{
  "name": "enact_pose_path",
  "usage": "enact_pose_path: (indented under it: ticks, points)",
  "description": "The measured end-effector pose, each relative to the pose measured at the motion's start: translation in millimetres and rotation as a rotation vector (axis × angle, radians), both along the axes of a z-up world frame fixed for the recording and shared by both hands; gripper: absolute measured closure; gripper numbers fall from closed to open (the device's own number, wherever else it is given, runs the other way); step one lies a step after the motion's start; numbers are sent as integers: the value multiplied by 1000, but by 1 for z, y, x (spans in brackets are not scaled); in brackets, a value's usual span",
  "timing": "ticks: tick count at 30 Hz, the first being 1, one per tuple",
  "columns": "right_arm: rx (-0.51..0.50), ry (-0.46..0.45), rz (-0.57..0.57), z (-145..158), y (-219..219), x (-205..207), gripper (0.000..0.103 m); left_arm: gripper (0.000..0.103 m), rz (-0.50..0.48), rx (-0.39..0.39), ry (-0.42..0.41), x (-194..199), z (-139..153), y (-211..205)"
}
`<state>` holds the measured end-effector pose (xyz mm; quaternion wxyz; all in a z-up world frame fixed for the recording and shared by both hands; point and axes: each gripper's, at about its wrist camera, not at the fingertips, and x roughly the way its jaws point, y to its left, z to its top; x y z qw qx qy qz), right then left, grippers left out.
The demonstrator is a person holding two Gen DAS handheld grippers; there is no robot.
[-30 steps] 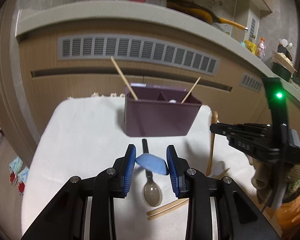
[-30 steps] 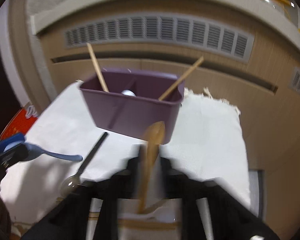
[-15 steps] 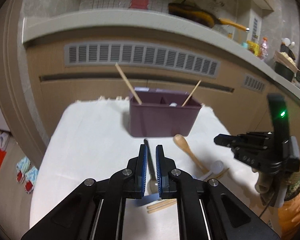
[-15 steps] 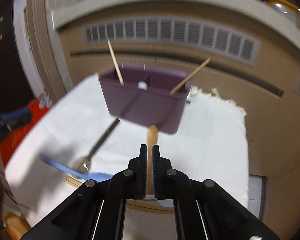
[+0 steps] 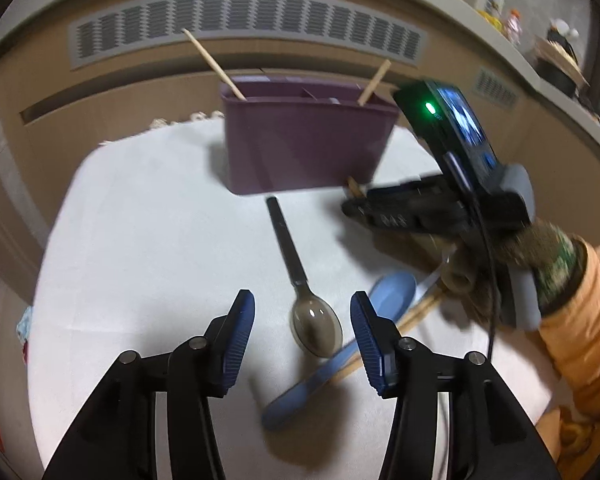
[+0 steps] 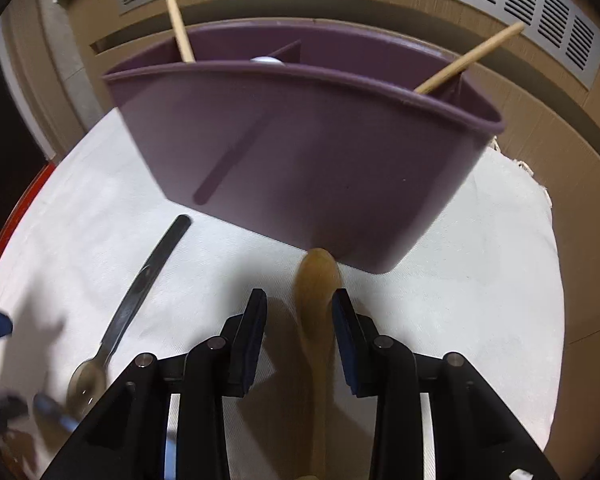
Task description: Organize utensils
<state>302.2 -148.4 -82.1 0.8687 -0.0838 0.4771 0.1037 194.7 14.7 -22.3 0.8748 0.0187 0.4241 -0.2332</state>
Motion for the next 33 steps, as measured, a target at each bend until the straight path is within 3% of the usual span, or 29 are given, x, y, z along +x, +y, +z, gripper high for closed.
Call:
enact_pose_path:
  ticks: [5,6,7,11,19,24,29,33]
  points:
    - [33,3,0,-4,-7,2,59,48,-75,17,69,9,-14,-19]
    - [28,3,10,-5,-7,2,61,49,-91,15,80,10,-15,-23]
    - [15,0,22,-5,-7,0,76,48,-118,12,94,12,-17,-29]
    - [25,9,36,-1,-16,-3,76,48,-223,29,131,15,-23,-52]
    - [39,-41,37,22,-43,-36,76,48,-326,80,201,31,-38,-84]
    - [16,-76,41,33,-54,-54,76,49,-319,103,231,40,-42,-92]
    - [12,-101,47,42,-61,-67,76,72,-253,178,183,39,-42,-92]
    - [32,-117,60,51,-58,-77,76,72,-200,153,178,38,-41,-87]
